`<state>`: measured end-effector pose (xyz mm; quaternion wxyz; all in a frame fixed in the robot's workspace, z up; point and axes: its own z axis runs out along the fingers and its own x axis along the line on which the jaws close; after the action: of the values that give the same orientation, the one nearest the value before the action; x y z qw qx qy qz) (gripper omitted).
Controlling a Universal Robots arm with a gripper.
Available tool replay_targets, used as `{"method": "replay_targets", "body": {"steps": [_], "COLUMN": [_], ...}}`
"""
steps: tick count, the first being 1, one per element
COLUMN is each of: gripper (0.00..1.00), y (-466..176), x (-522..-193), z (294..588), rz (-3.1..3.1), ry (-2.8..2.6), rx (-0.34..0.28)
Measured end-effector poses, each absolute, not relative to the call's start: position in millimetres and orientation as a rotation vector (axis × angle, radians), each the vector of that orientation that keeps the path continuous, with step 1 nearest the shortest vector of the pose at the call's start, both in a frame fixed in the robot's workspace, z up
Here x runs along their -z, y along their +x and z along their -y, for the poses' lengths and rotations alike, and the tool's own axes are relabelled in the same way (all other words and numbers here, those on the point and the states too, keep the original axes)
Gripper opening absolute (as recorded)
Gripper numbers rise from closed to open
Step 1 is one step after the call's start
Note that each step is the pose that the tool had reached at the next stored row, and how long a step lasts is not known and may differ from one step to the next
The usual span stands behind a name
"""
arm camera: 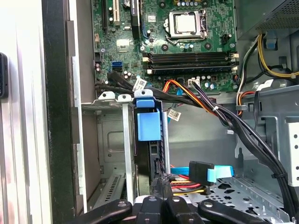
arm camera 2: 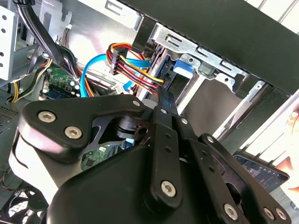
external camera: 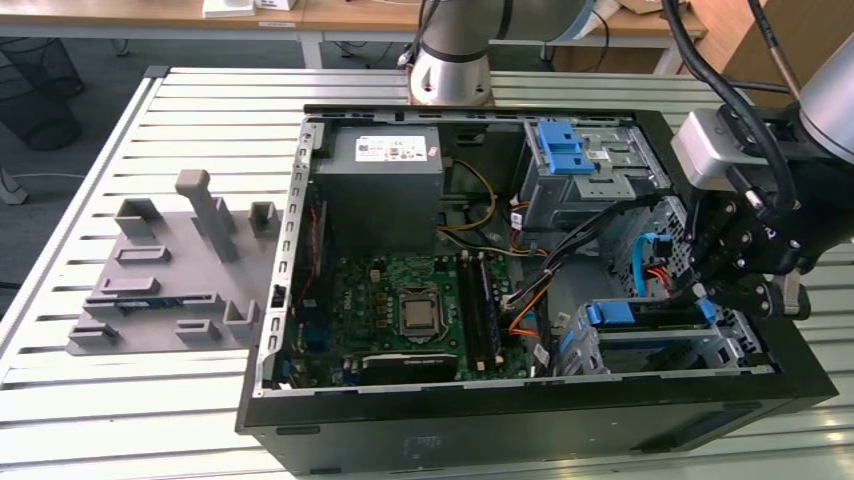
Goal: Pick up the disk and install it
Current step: 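Insert the second disk wire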
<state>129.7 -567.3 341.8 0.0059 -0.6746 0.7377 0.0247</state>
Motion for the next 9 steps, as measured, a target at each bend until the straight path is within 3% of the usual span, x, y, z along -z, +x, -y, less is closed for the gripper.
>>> {"method": "replay_targets", "body": {"steps": [9], "gripper": [0.11], "y": [126.0], "x": [-342.6], "z": [567.3], "rz": [-2.309], "ry": [-2.111], "rx": [-0.076]}}
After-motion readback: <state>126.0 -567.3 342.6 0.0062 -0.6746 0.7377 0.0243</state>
